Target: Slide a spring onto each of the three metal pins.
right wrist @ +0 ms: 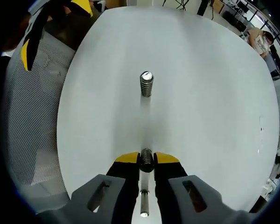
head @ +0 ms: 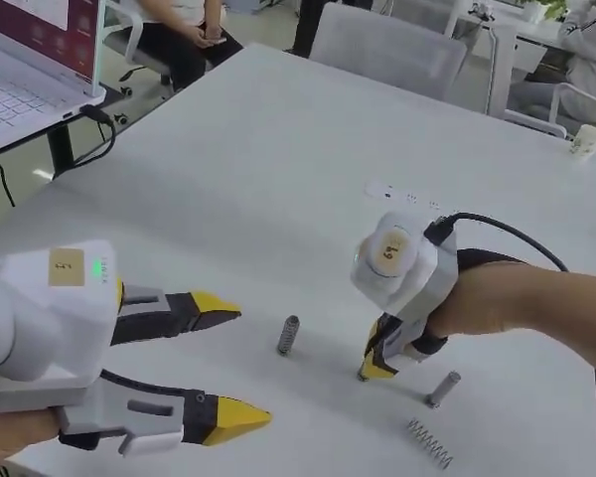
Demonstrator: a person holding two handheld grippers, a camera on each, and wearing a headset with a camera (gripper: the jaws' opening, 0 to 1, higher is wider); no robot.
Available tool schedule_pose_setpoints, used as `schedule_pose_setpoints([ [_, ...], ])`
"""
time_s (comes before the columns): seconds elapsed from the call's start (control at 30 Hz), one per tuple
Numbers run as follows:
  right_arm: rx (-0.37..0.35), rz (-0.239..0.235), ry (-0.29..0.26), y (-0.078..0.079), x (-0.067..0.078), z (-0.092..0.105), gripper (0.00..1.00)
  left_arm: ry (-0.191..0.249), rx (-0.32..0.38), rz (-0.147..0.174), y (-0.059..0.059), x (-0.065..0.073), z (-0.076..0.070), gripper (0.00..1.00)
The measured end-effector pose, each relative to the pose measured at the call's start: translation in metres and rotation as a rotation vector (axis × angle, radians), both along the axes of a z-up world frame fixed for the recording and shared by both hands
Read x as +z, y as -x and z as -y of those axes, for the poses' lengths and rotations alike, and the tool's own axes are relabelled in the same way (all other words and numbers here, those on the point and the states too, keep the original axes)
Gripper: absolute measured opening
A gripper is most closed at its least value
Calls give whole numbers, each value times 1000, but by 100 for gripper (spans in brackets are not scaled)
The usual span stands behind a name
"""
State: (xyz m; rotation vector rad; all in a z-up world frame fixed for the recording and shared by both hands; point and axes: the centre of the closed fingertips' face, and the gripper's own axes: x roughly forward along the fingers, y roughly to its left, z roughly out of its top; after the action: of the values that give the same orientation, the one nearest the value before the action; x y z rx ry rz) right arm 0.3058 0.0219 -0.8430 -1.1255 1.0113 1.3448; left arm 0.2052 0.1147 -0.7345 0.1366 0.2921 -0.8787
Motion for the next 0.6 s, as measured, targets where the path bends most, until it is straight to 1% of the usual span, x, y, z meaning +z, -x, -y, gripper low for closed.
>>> schedule_pose_setpoints([
  [0.03, -5, -10, 0, 1, 0, 1, 10, 1, -1, -1, 0, 0, 0, 51],
  [0.1, -20, -14, -12, 0, 0, 0, 17, 0, 0, -2, -1, 0, 0, 51],
  [0.17, -28, -14, -12, 0, 1, 3, 16, 1, -1, -2, -1, 0, 1, 51],
  [0.27, -27, -2, -24, -1, 3, 7, 18, 1, -2, -2, -2, 0, 1, 52],
  [0.3, -35, -12, -29, 0, 5, 9, 19, 1, -2, -2, -2, 0, 0, 52],
  [0.33, -38, -12, -37, 0, 6, 10, 20, 0, -2, -2, -3, 0, 0, 52],
  [0.37, -45, -1, -53, -2, 8, 10, 22, 1, -2, -3, -3, -1, 0, 52],
  [0.43, -62, -7, -61, -2, 10, 13, 22, 1, -2, -4, -3, -1, 1, 52],
  [0.47, -74, 24, -95, -7, 13, 10, 21, 1, -2, -5, -4, -1, 1, 52],
  [0.5, -76, 37, -109, -9, 15, 10, 20, 2, -3, -5, -4, -1, 2, 52],
  [0.53, -81, 27, -111, -7, 17, 13, 19, 3, -4, -5, -4, 0, 2, 52],
  [0.57, -83, 31, -133, -8, 18, 11, 21, 3, -4, -5, -4, 0, 3, 52],
  [0.6, -81, 35, -144, -8, 19, 11, 24, 3, -4, -5, -4, 0, 3, 52],
])
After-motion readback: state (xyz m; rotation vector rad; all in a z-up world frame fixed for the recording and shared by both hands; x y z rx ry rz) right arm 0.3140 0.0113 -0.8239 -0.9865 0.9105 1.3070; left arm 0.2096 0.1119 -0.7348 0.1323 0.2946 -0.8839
